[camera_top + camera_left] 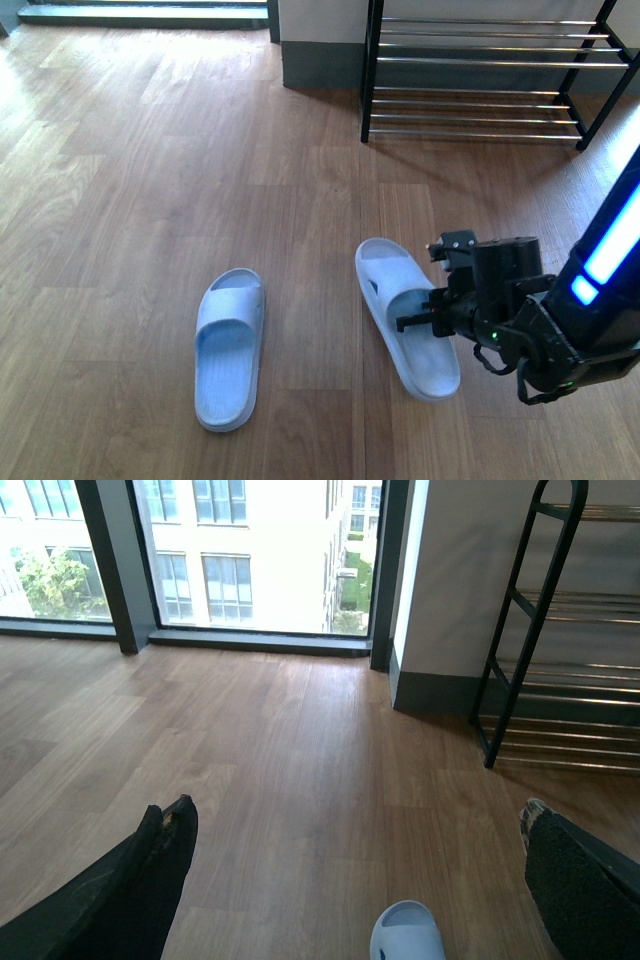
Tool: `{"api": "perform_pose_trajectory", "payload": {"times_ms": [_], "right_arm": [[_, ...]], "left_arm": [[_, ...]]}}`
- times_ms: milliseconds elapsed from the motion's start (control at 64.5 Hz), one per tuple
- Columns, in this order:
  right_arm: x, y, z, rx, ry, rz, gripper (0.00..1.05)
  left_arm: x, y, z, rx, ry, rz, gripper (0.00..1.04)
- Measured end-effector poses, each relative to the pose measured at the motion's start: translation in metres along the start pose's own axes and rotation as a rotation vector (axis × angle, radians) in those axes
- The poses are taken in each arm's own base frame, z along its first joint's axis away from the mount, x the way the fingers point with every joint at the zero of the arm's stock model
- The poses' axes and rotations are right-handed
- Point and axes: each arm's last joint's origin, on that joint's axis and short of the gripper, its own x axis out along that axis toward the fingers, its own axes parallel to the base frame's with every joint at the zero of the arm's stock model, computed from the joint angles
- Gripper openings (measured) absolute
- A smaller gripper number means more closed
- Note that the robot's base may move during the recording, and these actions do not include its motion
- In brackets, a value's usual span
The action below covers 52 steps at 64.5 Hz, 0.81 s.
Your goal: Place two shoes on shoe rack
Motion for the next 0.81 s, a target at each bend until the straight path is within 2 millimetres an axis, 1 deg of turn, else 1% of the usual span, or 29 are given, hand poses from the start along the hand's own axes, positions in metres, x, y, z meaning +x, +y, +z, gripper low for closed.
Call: {"api": "perform_pose_trajectory", "payload": {"times_ms": [77, 93, 108, 124, 155, 201, 232, 279, 294, 310, 496, 527, 604, 635, 713, 806], "right_arm": [[-0.039, -0.011, 0.022, 0.036, -0.073, -0.027, 0.01], [-0.053, -0.015, 0.029, 0.047, -0.093, -0.034, 0.01], [-0.057, -0.017, 0.031, 0.05, -0.099, -0.037, 0.01], [-0.067, -0.02, 0.034, 0.057, -0.11, -0.041, 0.01], [-0.077, -0.024, 0.038, 0.064, -0.121, -0.047, 0.01], [-0.101, -0.032, 0.045, 0.081, -0.139, -0.057, 0.01], [-0.111, -0.036, 0.047, 0.088, -0.146, -0.061, 0.01], [-0.137, -0.044, 0.053, 0.104, -0.165, -0.065, 0.01], [-0.142, -0.045, 0.054, 0.106, -0.168, -0.065, 0.01], [-0.152, -0.047, 0.056, 0.112, -0.174, -0.063, 0.01], [-0.231, -0.06, 0.074, 0.142, -0.243, -0.031, 0.01], [-0.24, -0.062, 0.075, 0.145, -0.253, -0.028, 0.01], [-0.27, -0.065, 0.079, 0.154, -0.294, -0.021, 0.01], [-0.278, -0.066, 0.079, 0.156, -0.303, -0.019, 0.01], [-0.304, -0.067, 0.078, 0.161, -0.334, -0.003, 0.01], [-0.323, -0.065, 0.077, 0.155, -0.381, 0.001, 0.01]], "left_arm": [[0.0, 0.0, 0.0, 0.0, 0.0, 0.0, 0.95], [0.0, 0.0, 0.0, 0.0, 0.0, 0.0, 0.95], [0.0, 0.0, 0.0, 0.0, 0.0, 0.0, 0.95], [0.0, 0.0, 0.0, 0.0, 0.0, 0.0, 0.95], [0.0, 0.0, 0.0, 0.0, 0.0, 0.0, 0.95], [0.0, 0.0, 0.0, 0.0, 0.0, 0.0, 0.95], [0.0, 0.0, 0.0, 0.0, 0.0, 0.0, 0.95], [0.0, 0.0, 0.0, 0.0, 0.0, 0.0, 0.95], [0.0, 0.0, 0.0, 0.0, 0.0, 0.0, 0.95], [0.0, 0.0, 0.0, 0.0, 0.0, 0.0, 0.95], [0.0, 0.0, 0.0, 0.0, 0.0, 0.0, 0.95], [0.0, 0.0, 0.0, 0.0, 0.0, 0.0, 0.95], [0.0, 0.0, 0.0, 0.0, 0.0, 0.0, 0.95], [0.0, 0.0, 0.0, 0.0, 0.0, 0.0, 0.95], [0.0, 0.0, 0.0, 0.0, 0.0, 0.0, 0.95], [0.0, 0.0, 0.0, 0.0, 0.0, 0.0, 0.95]]}}
